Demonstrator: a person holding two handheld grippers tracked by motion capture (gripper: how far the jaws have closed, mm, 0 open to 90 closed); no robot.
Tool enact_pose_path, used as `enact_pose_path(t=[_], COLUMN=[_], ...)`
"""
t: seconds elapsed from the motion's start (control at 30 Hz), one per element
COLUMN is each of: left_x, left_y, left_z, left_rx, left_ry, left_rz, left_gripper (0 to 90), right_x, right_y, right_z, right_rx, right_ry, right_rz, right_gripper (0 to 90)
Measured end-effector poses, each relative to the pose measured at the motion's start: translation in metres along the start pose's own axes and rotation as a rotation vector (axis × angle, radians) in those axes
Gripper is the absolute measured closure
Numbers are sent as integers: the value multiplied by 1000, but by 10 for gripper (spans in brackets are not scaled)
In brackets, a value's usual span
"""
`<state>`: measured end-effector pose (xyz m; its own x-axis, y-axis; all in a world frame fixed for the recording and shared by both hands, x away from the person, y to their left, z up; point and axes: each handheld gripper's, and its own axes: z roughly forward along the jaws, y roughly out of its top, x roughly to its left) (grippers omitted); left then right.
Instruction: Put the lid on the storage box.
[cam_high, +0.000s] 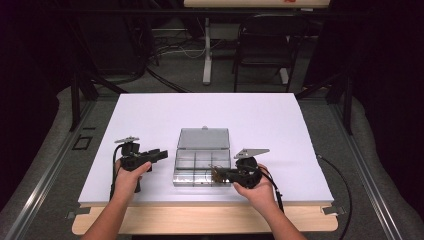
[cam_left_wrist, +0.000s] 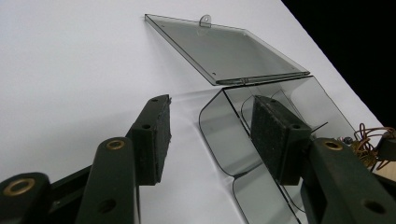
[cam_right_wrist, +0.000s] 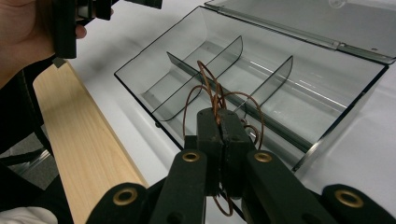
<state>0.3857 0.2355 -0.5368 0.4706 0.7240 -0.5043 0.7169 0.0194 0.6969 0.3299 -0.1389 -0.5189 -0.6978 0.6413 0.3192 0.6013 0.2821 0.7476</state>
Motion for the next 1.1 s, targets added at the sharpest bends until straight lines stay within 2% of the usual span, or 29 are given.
enact_pose_path(t=[0.17,0.37,0.77,1.1], left_x=[0,0,0,0], left_y=[0,0,0,0], left_z=[0,0,0,1], left_rx=[0,0,0,2], left_ry=[-2,-2,-2,0], left_rz=[0,0,3,2], left_gripper=[480,480,480,480], right_x=[-3,-12,-13,-13], right_y=[-1,-4,-6,-9], right_z=[1,3,12,18], right_rx=[10,11,46,75], right_ry=[12,2,-58,-62], right_rz=[18,73,41,33], right_gripper=[891,891,890,890])
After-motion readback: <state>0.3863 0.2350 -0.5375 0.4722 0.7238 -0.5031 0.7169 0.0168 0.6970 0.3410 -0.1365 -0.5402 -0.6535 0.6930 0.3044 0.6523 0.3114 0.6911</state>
